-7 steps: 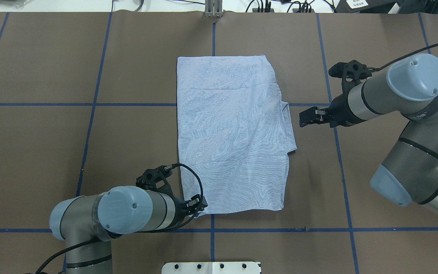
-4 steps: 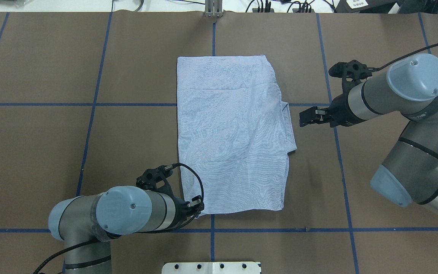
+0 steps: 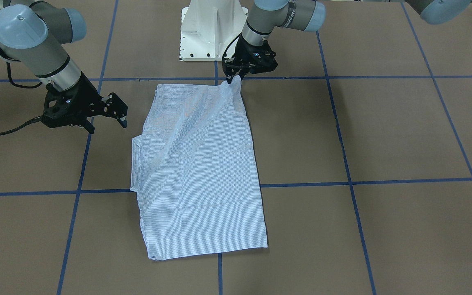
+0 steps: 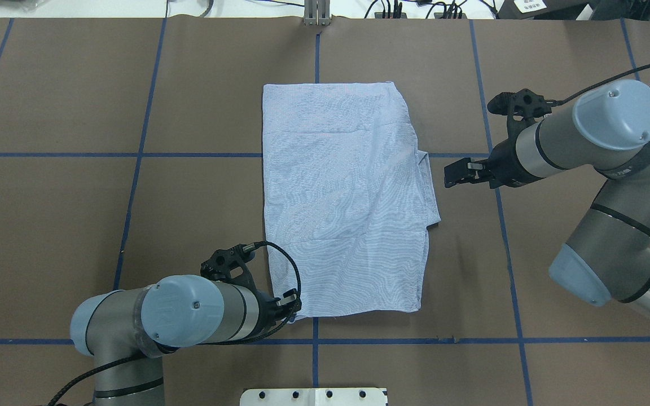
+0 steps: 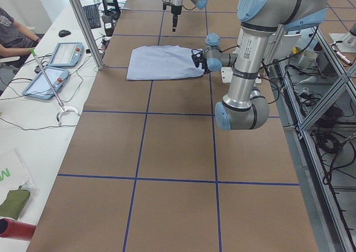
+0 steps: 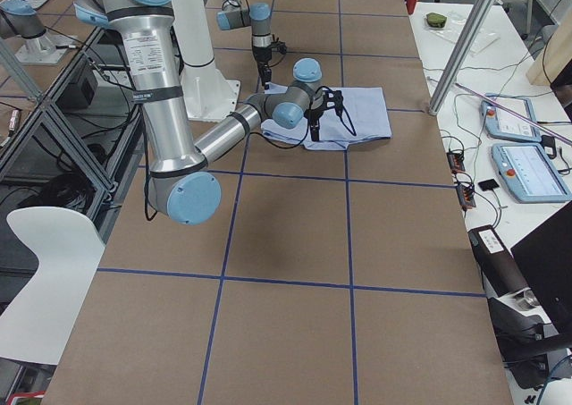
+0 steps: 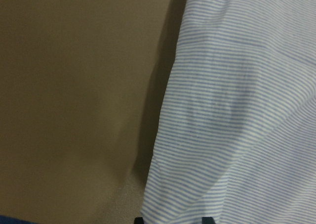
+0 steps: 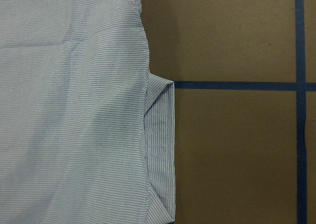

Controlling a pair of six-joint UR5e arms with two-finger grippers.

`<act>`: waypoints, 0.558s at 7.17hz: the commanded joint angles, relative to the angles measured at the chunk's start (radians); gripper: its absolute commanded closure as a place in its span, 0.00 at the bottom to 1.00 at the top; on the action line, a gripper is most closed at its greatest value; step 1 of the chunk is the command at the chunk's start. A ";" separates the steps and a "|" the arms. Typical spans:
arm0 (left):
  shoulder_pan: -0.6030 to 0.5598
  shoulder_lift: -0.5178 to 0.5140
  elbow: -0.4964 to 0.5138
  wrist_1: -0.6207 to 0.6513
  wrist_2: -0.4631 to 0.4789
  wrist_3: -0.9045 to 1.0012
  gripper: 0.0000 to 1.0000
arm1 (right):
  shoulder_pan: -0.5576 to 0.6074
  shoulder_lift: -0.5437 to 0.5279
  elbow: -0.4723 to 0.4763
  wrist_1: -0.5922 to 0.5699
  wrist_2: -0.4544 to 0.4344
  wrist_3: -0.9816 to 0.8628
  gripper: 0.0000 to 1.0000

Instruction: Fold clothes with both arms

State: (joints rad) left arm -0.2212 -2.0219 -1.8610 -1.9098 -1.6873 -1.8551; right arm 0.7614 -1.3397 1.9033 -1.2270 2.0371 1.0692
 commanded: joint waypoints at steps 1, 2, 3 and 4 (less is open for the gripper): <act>0.000 0.000 0.008 0.000 0.001 0.001 0.51 | -0.001 0.001 0.000 0.000 -0.002 0.000 0.00; 0.000 -0.001 0.008 0.000 0.003 0.001 0.52 | -0.001 -0.001 0.000 0.000 -0.002 0.000 0.00; 0.000 -0.001 0.008 0.000 0.003 -0.002 0.52 | -0.001 -0.001 -0.001 0.000 -0.002 0.000 0.00; -0.001 0.000 0.008 0.000 0.004 -0.001 0.52 | -0.001 -0.003 -0.001 0.001 -0.002 0.000 0.00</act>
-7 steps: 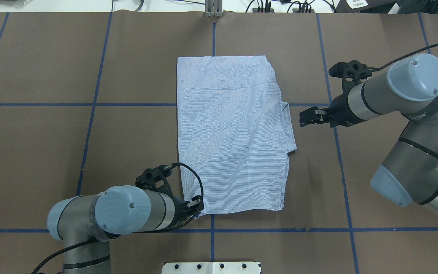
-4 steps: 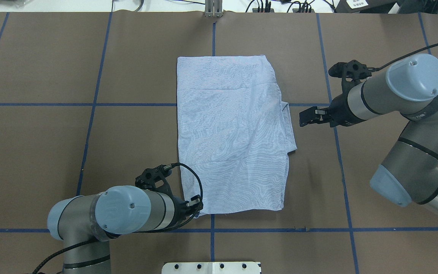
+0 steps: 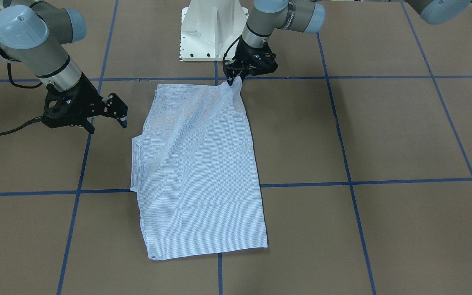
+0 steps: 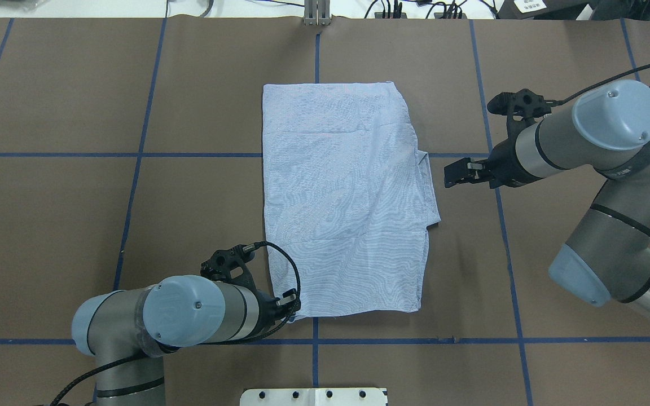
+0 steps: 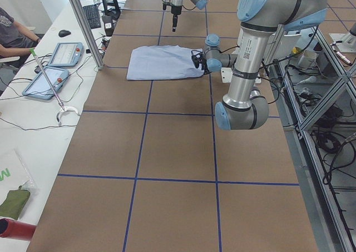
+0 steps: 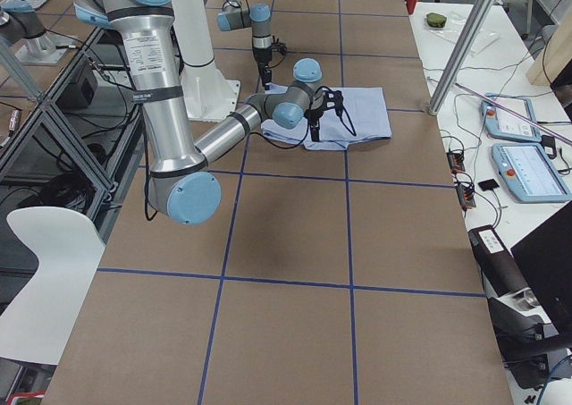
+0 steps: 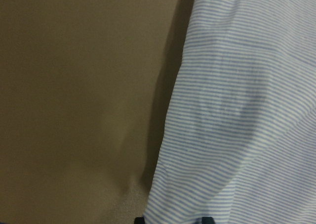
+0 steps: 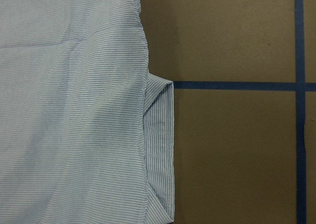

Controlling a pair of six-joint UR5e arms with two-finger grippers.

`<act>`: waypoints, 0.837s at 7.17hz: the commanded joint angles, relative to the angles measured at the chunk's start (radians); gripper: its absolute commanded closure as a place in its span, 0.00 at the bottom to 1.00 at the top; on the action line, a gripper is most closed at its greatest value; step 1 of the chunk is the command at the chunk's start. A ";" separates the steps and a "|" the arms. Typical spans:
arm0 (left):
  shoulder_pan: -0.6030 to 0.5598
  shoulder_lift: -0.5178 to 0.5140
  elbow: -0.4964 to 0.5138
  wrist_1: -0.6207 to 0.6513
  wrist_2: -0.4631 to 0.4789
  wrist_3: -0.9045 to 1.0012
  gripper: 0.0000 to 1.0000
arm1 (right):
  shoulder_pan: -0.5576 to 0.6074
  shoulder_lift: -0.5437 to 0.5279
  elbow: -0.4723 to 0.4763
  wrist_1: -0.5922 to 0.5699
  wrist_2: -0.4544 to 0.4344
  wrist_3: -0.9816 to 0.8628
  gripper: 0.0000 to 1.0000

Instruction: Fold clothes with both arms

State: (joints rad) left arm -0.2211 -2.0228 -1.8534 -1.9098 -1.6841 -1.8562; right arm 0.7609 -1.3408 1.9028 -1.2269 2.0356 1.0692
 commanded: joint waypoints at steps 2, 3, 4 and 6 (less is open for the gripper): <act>0.000 0.001 -0.001 0.002 0.001 -0.001 0.84 | 0.000 -0.001 0.001 0.000 0.000 0.000 0.00; -0.001 0.003 -0.003 0.002 0.003 -0.001 1.00 | -0.002 -0.001 -0.001 0.000 0.000 0.000 0.00; -0.001 -0.001 -0.006 0.003 0.000 -0.003 1.00 | -0.003 -0.003 0.001 0.001 0.000 0.002 0.00; -0.004 -0.002 -0.015 0.006 -0.003 -0.003 1.00 | -0.043 0.002 0.011 0.001 0.000 0.105 0.00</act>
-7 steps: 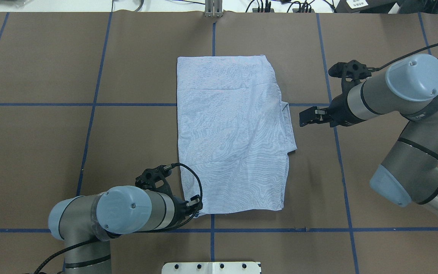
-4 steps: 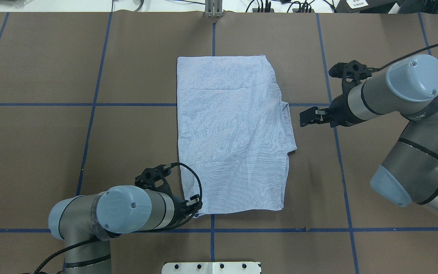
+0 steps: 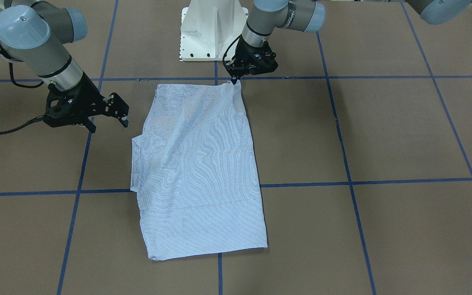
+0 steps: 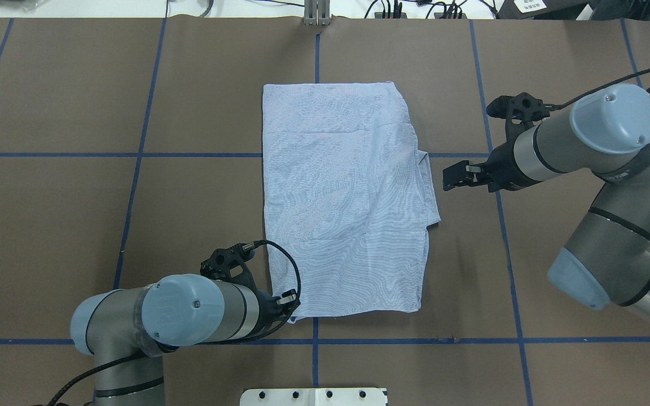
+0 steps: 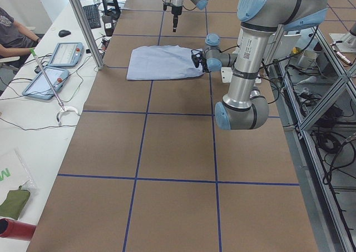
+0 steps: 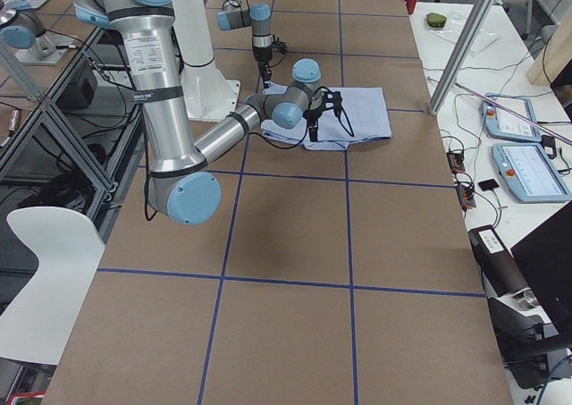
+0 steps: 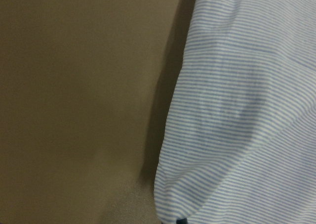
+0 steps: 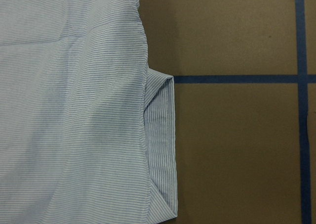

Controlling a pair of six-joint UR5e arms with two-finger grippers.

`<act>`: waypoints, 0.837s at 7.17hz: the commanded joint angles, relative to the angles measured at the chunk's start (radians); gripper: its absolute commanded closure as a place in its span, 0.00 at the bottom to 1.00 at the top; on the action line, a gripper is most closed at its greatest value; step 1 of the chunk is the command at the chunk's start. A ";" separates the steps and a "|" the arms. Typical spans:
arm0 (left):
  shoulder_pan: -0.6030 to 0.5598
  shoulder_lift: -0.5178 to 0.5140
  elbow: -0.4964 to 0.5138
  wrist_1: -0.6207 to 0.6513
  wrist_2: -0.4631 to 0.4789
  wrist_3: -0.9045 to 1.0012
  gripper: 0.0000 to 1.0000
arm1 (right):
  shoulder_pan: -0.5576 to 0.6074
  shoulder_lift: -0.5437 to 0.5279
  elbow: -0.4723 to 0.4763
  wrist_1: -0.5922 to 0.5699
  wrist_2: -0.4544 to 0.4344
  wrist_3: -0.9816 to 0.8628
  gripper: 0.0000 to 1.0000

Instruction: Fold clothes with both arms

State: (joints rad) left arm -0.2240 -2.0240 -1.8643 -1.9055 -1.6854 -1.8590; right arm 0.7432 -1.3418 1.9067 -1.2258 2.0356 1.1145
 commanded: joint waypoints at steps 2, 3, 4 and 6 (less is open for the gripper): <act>-0.008 -0.001 -0.013 0.003 -0.002 0.000 1.00 | -0.127 -0.003 0.076 -0.003 -0.026 0.297 0.00; -0.008 -0.001 -0.013 0.003 -0.004 0.000 1.00 | -0.215 -0.004 0.106 -0.006 -0.096 0.458 0.00; -0.008 -0.001 -0.013 0.003 -0.002 0.000 1.00 | -0.302 -0.002 0.130 -0.015 -0.174 0.573 0.00; -0.008 0.002 -0.010 0.003 0.000 0.000 1.00 | -0.390 0.009 0.156 -0.103 -0.225 0.715 0.00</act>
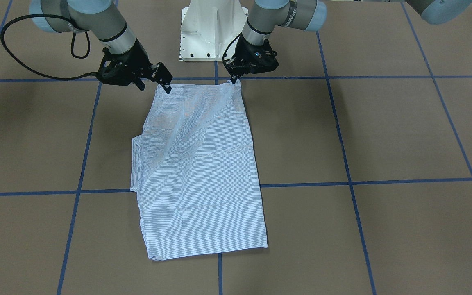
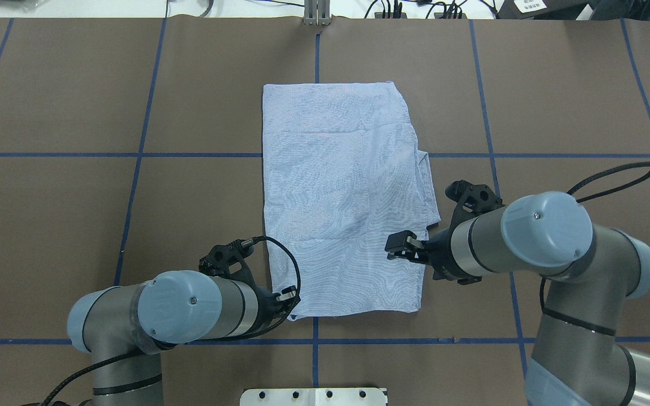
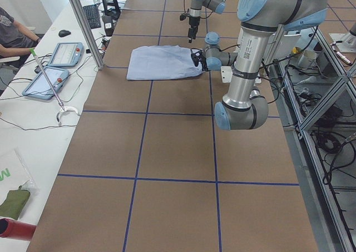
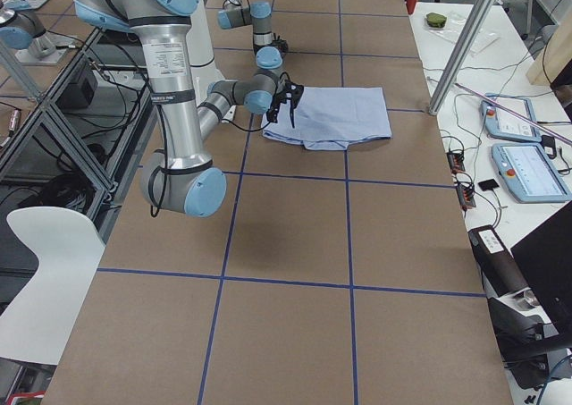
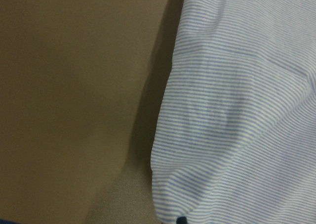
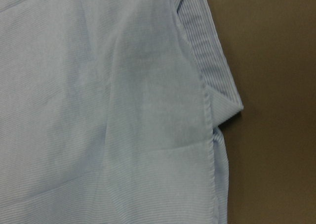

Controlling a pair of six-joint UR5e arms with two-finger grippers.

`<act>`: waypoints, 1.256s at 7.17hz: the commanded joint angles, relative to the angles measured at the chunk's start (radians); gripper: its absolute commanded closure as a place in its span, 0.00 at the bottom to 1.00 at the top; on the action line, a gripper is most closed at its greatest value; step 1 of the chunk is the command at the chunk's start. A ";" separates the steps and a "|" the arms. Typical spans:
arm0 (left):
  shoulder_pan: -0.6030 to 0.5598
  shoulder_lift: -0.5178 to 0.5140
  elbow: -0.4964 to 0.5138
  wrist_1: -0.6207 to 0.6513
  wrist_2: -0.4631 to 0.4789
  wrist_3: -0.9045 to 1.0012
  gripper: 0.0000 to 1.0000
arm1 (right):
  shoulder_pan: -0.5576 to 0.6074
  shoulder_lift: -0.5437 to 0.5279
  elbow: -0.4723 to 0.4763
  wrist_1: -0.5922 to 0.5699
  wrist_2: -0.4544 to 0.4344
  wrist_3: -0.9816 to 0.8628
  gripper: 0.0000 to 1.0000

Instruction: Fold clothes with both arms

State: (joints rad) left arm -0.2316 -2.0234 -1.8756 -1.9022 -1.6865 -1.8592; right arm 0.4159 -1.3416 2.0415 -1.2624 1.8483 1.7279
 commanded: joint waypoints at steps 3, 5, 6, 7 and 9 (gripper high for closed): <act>0.000 0.002 0.003 -0.001 0.001 0.000 1.00 | -0.179 0.129 -0.009 -0.315 -0.136 0.171 0.00; -0.005 0.002 0.001 -0.002 0.002 0.002 1.00 | -0.181 0.169 -0.070 -0.322 -0.150 0.170 0.00; -0.005 0.002 0.003 -0.002 0.002 0.000 1.00 | -0.180 0.168 -0.081 -0.324 -0.152 0.170 0.00; -0.005 0.002 0.001 -0.002 0.002 0.000 1.00 | -0.164 0.167 -0.081 -0.324 -0.152 0.168 0.00; -0.005 0.002 0.000 -0.002 0.002 0.000 1.00 | -0.140 0.168 -0.089 -0.321 -0.150 0.170 0.00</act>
State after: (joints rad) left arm -0.2361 -2.0218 -1.8748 -1.9037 -1.6843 -1.8591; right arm 0.2602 -1.1743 1.9558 -1.5852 1.6972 1.8966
